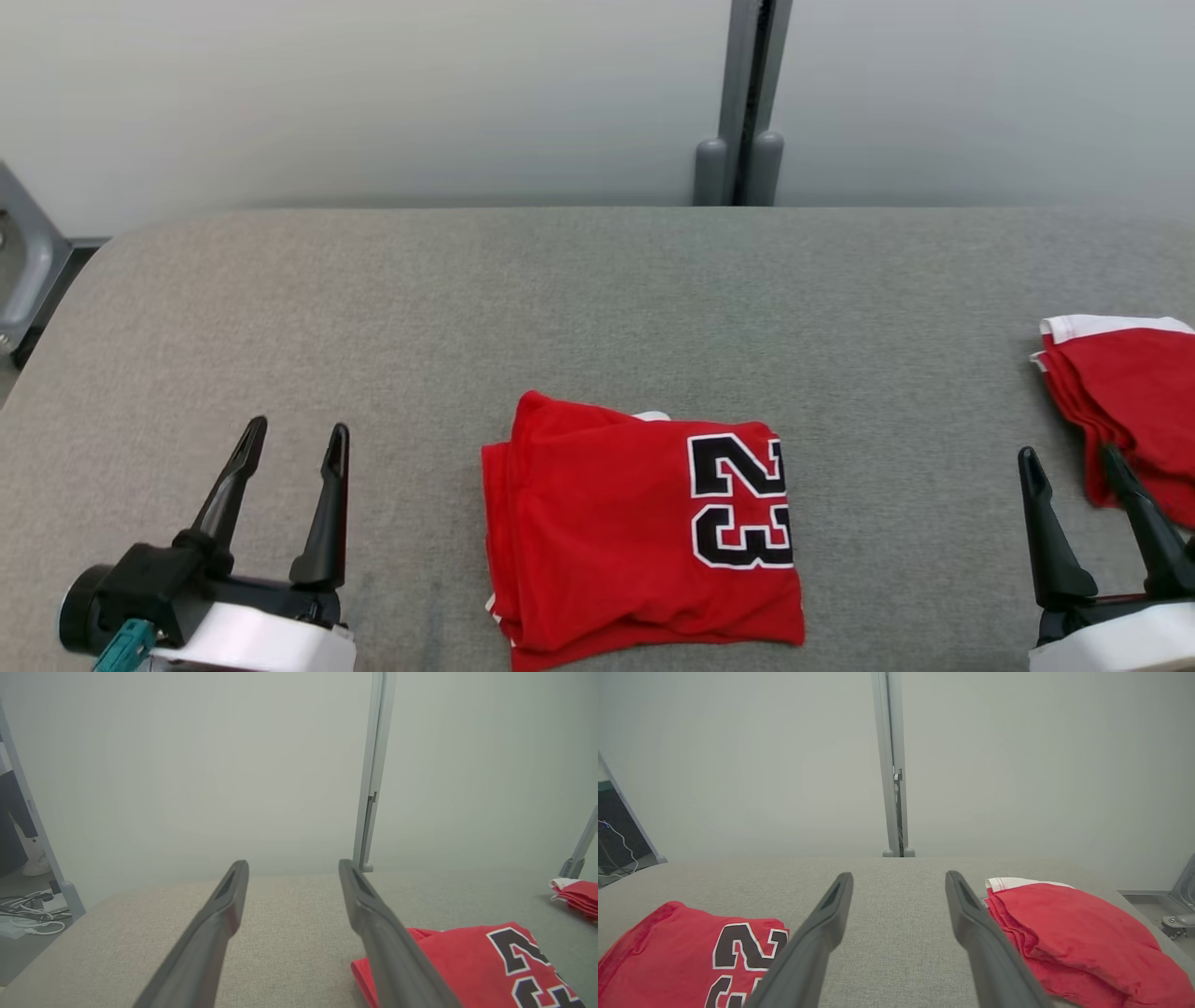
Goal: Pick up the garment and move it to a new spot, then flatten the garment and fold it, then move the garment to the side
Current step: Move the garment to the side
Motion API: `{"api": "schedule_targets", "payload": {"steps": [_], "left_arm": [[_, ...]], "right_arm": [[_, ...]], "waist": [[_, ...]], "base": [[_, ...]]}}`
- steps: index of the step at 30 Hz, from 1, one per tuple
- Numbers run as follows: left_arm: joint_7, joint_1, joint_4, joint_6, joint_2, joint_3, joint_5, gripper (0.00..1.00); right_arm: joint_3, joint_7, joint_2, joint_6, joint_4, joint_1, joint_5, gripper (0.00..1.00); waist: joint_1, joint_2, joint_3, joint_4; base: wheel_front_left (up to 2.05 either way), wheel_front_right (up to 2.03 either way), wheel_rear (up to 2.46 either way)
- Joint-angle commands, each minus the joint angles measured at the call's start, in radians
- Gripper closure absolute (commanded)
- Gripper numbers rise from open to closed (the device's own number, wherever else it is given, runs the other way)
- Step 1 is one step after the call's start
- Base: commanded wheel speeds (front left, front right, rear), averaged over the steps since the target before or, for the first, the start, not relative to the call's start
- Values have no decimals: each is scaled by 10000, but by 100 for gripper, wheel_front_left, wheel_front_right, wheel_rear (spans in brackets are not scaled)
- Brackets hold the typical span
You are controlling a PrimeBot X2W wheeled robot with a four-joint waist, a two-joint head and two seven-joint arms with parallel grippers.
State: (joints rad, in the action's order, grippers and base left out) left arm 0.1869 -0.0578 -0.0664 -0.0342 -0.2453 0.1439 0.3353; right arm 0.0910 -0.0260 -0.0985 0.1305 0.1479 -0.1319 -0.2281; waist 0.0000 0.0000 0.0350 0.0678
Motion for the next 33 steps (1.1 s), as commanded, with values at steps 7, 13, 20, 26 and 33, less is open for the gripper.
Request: {"api": "schedule_targets", "payload": {"steps": [7, 13, 20, 26, 33], "left_arm": [[322, 777, 154, 199, 208, 230, -38, 0], [531, 1219, 415, 369, 332, 383, -96, 0], [686, 1544, 702, 524, 524, 410, -15, 0], [750, 1832, 969, 697, 692, 381, -83, 0], [760, 1974, 1046, 886, 820, 90, -184, 0]], "right_arm": [[-350, 235, -57, 7, -188, 403, 14, 0], [-1171, 361, -8, 6, -915, 611, -245, 0], [-2068, 322, 47, 7, -2161, 903, -612, 0], [-2565, 369, -120, 7, -3162, 1358, -1015, 0], [-2913, 479, -509, 6, -3549, 1628, -1590, 100]], "waist": [[0, 0, 798, 949], [0, 0, 1200, 1437], [0, 0, 1664, 1762], [0, 0, 2051, 1925], [0, 0, 2296, 1899]], "base": [[0, 0, 0], [0, 0, 0], [0, 0, 0], [0, 0, 0], [0, 0, 0]]}}
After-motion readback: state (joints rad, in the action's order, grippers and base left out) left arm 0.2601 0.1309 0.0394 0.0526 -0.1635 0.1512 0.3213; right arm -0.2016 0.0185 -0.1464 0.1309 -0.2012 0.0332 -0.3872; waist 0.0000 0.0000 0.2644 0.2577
